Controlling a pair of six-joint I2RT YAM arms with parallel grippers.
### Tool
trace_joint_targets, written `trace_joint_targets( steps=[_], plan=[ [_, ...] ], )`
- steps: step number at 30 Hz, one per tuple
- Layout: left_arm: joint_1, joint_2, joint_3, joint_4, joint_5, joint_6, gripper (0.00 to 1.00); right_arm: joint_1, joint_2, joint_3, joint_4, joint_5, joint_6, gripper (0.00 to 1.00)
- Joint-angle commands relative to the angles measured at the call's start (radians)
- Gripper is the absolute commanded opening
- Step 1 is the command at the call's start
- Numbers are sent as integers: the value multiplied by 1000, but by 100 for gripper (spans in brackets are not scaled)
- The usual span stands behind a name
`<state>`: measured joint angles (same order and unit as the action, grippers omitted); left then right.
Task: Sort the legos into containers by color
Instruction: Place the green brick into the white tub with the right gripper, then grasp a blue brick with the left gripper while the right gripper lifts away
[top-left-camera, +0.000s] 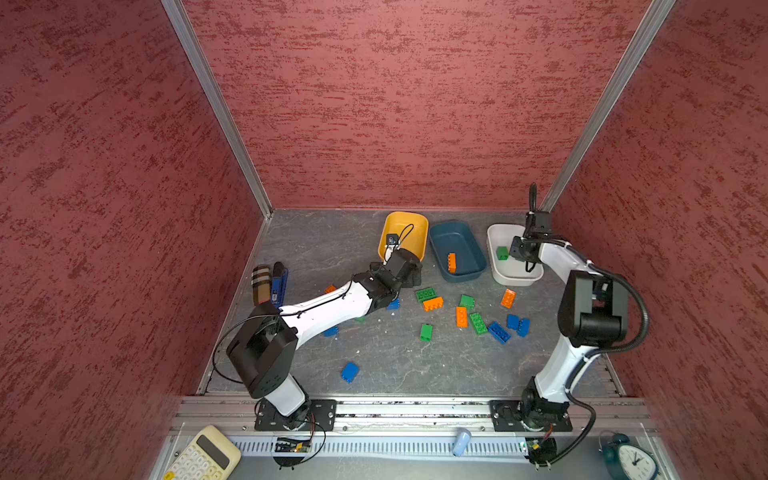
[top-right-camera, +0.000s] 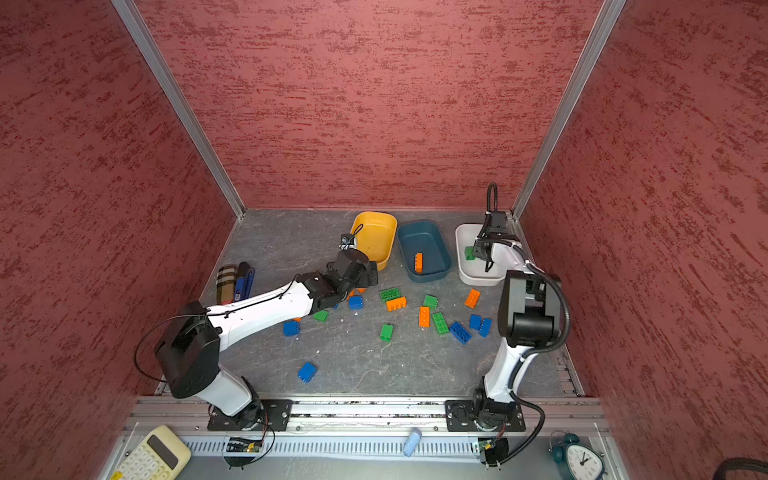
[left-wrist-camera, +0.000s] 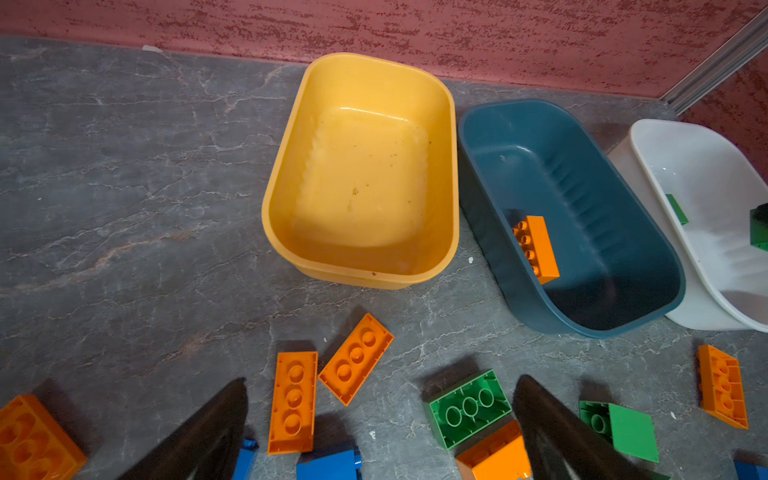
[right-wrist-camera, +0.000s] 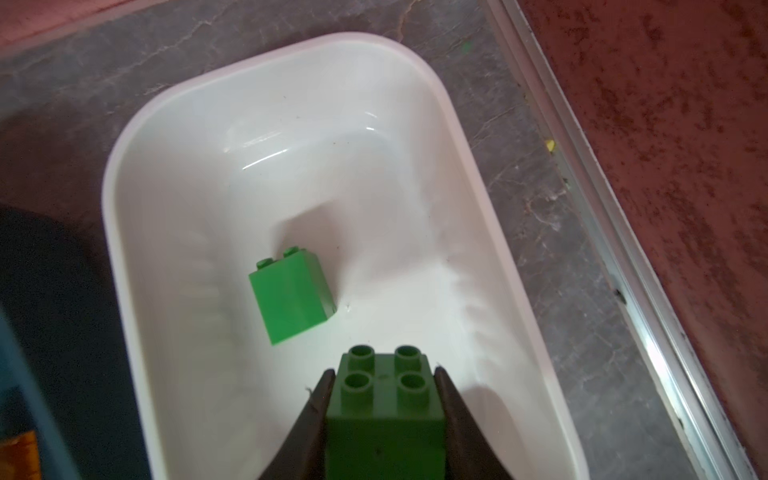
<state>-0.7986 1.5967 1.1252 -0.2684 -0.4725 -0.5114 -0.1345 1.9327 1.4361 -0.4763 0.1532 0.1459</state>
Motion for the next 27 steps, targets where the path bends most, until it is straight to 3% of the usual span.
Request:
trace_joint_targets(
  steps=[1, 5, 12, 16, 21, 22, 23, 27],
  plan=[
    [9, -30, -15, -39, -6, -21, 100, 2, 79, 106, -56, 56, -61, 36],
    [14, -37, -20, -73, -21, -36, 99, 1, 125, 191, -87, 78, -25, 40],
    [46, -50, -26, -223, -25, -114, 100, 13, 37, 153, -75, 39, 15, 58],
    [75, -71, -59, -231, 91, -75, 100, 25, -66, 79, -50, 37, 44, 64],
    [95, -40, -52, -265, 233, 84, 100, 26, -237, -68, 46, 8, 109, 75],
    [95, -29, -43, -281, 248, 105, 100, 24, -270, -96, 64, 2, 122, 82],
    [95, -11, -25, -306, 256, 114, 100, 25, -305, -130, 91, -3, 133, 98],
    [89, 67, 67, -424, 236, 57, 96, 25, -449, -257, 176, 1, 206, 99]
  ],
)
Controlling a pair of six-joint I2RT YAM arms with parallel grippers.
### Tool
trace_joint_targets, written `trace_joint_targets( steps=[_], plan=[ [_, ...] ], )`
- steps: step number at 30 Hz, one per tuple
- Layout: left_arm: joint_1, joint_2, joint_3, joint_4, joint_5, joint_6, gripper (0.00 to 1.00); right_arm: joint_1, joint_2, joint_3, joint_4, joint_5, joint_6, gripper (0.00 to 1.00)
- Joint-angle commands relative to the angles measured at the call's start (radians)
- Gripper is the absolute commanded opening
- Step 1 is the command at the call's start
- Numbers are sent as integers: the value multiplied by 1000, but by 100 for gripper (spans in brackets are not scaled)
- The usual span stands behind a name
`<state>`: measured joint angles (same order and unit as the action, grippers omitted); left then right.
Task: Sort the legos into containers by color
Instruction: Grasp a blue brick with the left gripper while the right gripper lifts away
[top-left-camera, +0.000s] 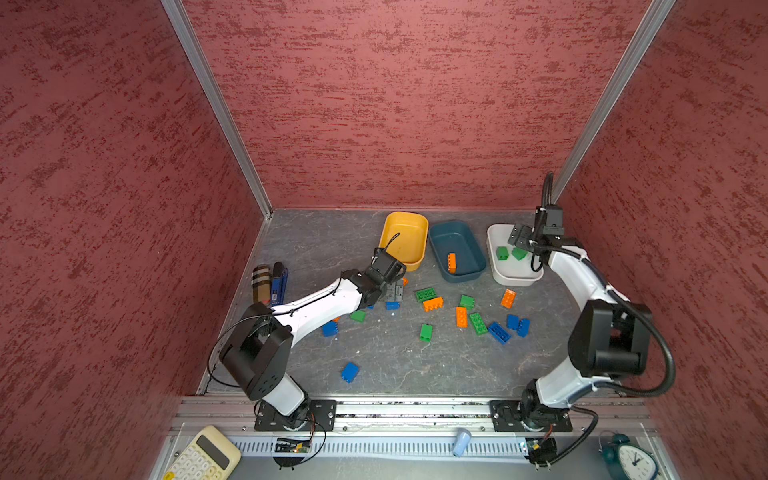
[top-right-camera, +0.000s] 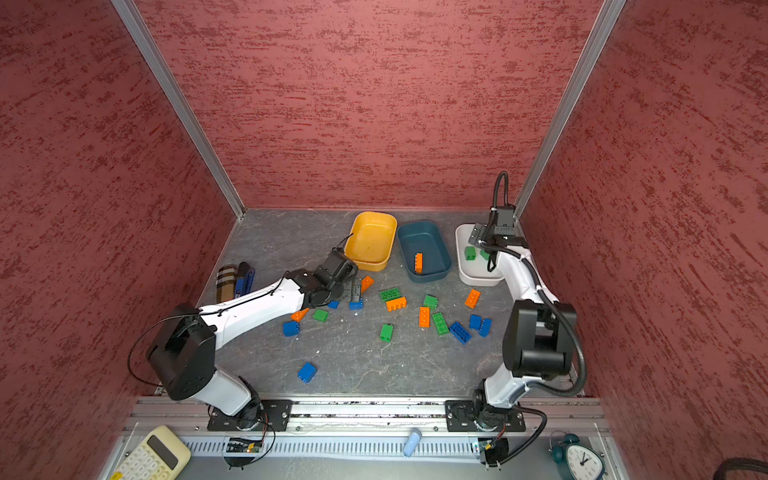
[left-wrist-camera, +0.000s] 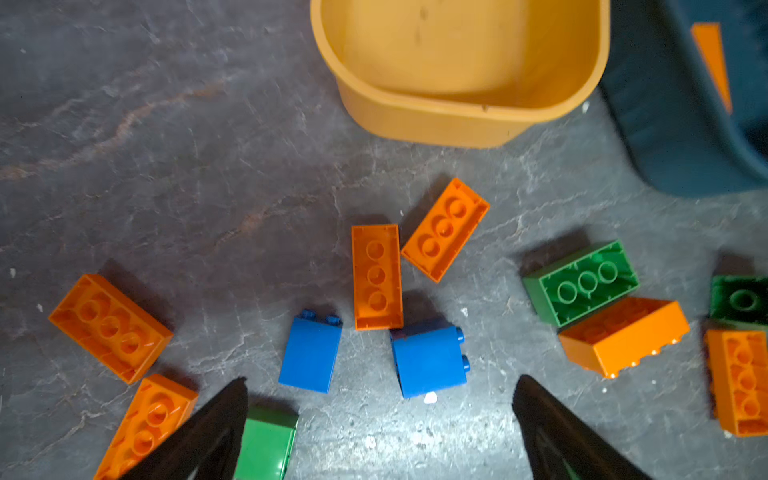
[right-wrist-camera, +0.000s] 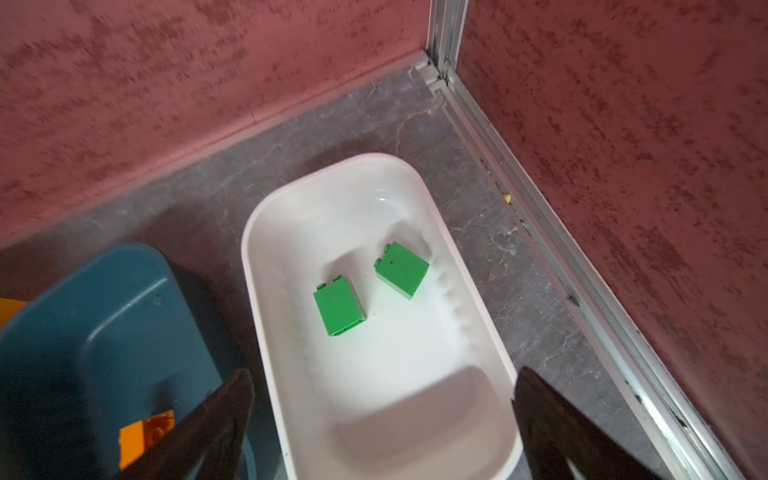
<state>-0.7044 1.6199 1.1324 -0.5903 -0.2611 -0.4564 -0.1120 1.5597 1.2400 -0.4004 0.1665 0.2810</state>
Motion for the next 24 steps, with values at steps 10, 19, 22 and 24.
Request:
trace_joint_targets(
  steps=[10, 19, 22, 24],
  plan=[
    [-75, 236, 225, -231, -32, -207, 85, 1, -330, -288, 219, -33, 169, 99],
    [-90, 332, 252, -237, -17, -262, 75, 21, -414, -308, 168, -149, 175, 99],
    [-78, 351, 249, -210, 5, -263, 72, 34, -410, -299, 131, -150, 160, 99],
    [-75, 364, 256, -190, 7, -255, 70, 50, -407, -295, 113, -154, 152, 99]
  ],
)
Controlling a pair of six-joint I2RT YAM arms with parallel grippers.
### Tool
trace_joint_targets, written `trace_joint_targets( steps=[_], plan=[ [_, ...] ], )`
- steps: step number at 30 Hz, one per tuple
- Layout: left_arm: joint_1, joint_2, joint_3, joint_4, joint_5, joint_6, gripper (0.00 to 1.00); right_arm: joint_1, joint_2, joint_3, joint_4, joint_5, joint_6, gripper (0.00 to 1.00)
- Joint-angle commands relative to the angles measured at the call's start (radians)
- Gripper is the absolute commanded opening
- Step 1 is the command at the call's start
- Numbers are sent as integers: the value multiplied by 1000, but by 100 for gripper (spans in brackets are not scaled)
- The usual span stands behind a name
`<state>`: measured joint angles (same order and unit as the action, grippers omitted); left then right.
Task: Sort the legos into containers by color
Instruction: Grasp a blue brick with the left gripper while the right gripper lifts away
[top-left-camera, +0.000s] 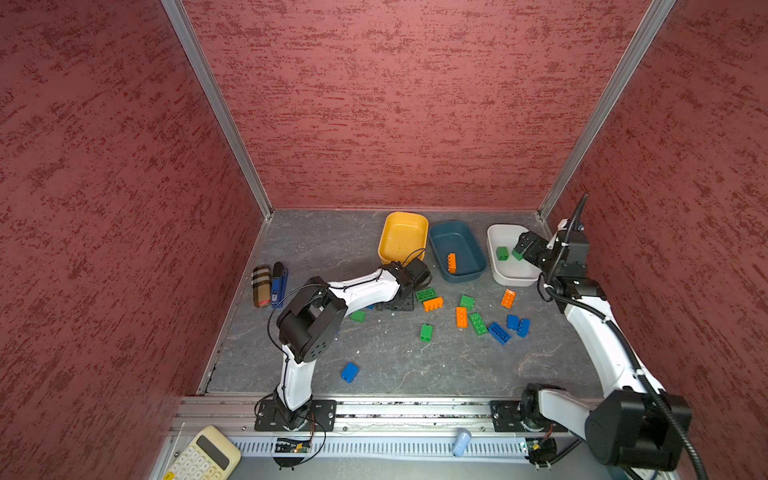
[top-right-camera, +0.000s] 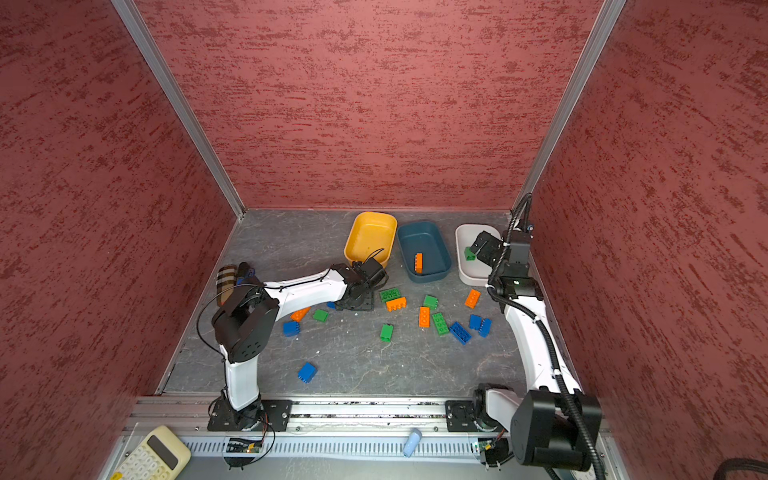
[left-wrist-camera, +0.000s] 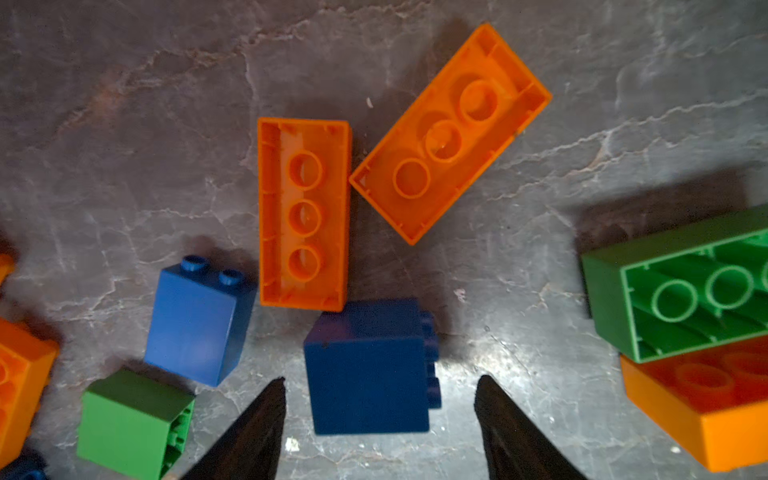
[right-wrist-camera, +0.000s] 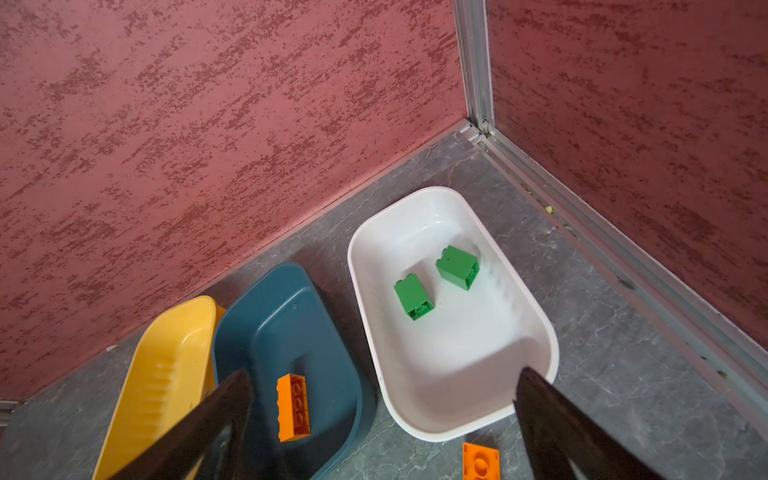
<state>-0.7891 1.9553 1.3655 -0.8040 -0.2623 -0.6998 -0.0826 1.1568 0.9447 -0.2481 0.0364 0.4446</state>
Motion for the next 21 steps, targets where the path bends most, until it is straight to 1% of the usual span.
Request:
trace_joint_targets(
  steps=[1, 5, 9, 11, 13, 16, 21],
  plan=[
    [11, 38, 31, 27, 4, -14, 69, 32, -3, 3, -45, -26, -12, 99],
    [18, 63, 50, 47, 11, -21, 63, 72, -9, 6, -35, -24, -2, 99],
    [16, 60, 43, 68, 14, -22, 52, 89, -2, 12, -21, -28, 8, 99],
    [16, 52, 33, 90, 24, -2, 48, 98, 6, 18, -22, -31, 11, 99],
    [11, 43, 22, 102, 26, 12, 40, 102, 9, 23, -19, -50, 20, 99],
    [6, 16, 9, 118, 20, 27, 33, 109, -3, 21, -2, -58, 35, 99],
    [14, -25, 42, 130, 2, 94, 27, 110, -47, -32, 59, 25, 60, 99]
  ],
)
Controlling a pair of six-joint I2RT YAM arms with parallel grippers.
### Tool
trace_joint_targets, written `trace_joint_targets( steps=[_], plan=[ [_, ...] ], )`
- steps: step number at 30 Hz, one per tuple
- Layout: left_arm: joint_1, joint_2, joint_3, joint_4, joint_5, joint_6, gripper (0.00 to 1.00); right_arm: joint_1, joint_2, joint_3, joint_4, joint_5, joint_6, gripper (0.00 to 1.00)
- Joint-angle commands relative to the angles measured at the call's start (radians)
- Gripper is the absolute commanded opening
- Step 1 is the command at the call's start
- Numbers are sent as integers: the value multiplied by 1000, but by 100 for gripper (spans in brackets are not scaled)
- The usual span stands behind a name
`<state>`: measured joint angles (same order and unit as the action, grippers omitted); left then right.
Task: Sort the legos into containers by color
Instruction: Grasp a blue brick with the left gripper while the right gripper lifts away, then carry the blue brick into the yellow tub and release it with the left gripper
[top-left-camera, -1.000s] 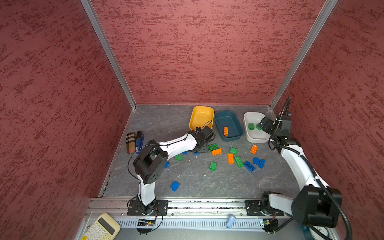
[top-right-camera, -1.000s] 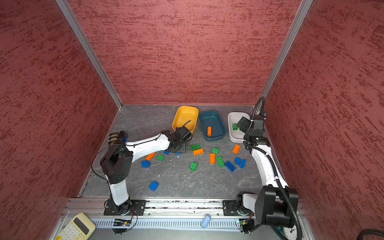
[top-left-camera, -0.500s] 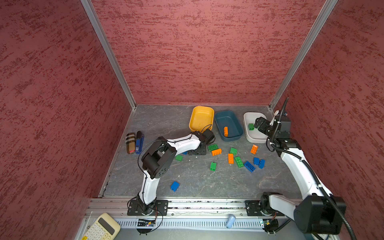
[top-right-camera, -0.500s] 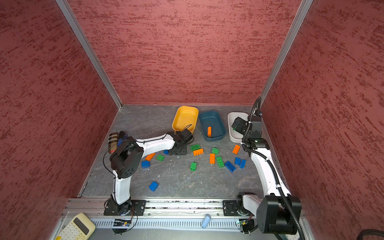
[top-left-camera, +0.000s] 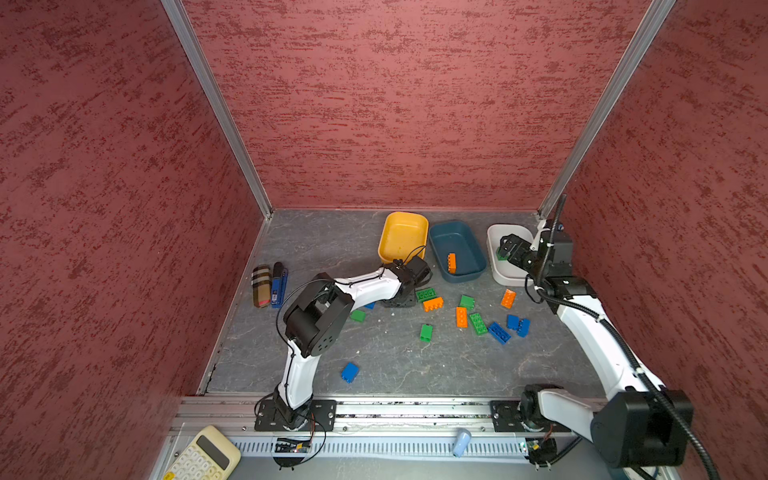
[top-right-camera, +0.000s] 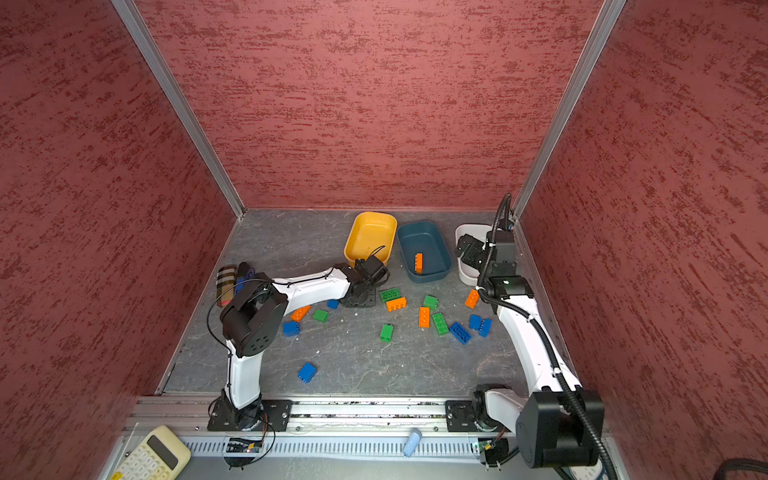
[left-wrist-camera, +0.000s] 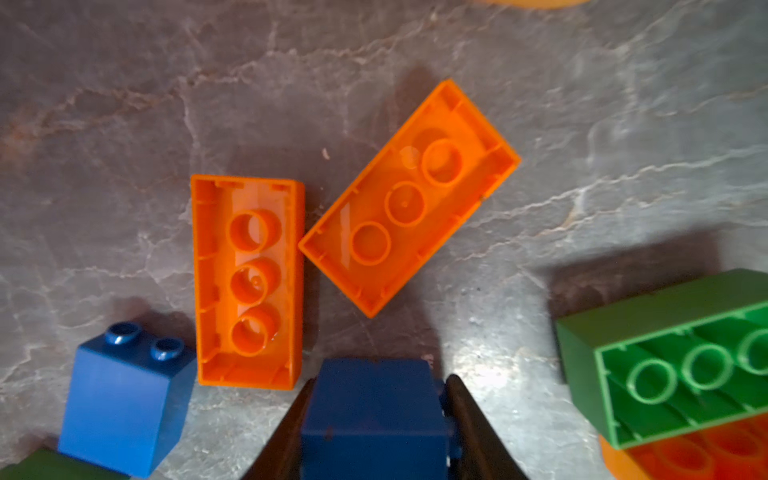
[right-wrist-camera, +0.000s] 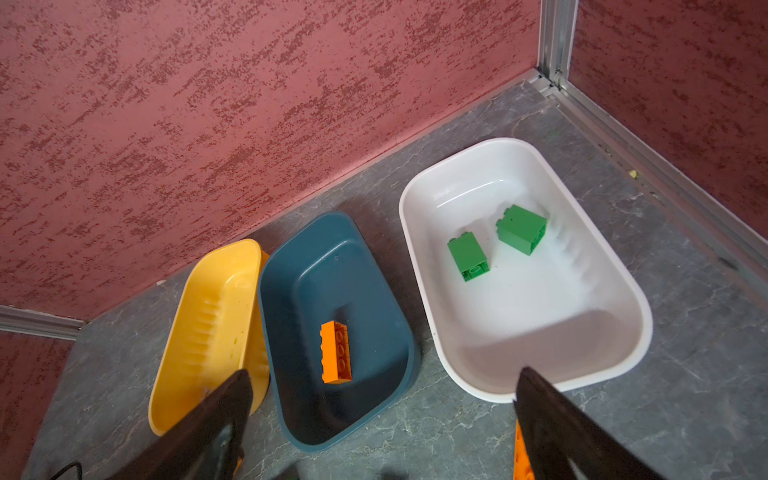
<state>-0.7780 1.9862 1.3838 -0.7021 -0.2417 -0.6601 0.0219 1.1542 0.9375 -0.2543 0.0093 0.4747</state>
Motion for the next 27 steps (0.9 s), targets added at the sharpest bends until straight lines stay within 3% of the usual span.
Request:
trace_joint_targets(
  steps=[1, 8, 14, 19, 27],
  plan=[
    [7, -62, 38, 28, -28, 70, 27, 5, -54, -37, 75, 70, 31, 99],
    [82, -22, 220, 57, 4, 222, 27, 5, -95, -100, 101, 123, 19, 99],
    [161, 97, 419, 68, 75, 272, 28, 5, -90, -102, 43, 122, -34, 99],
    [203, 255, 635, 29, 116, 301, 28, 4, -88, -109, 60, -37, -112, 99],
    [228, 495, 928, 13, 91, 321, 32, 4, -70, -113, 37, -86, -154, 99]
  ],
)
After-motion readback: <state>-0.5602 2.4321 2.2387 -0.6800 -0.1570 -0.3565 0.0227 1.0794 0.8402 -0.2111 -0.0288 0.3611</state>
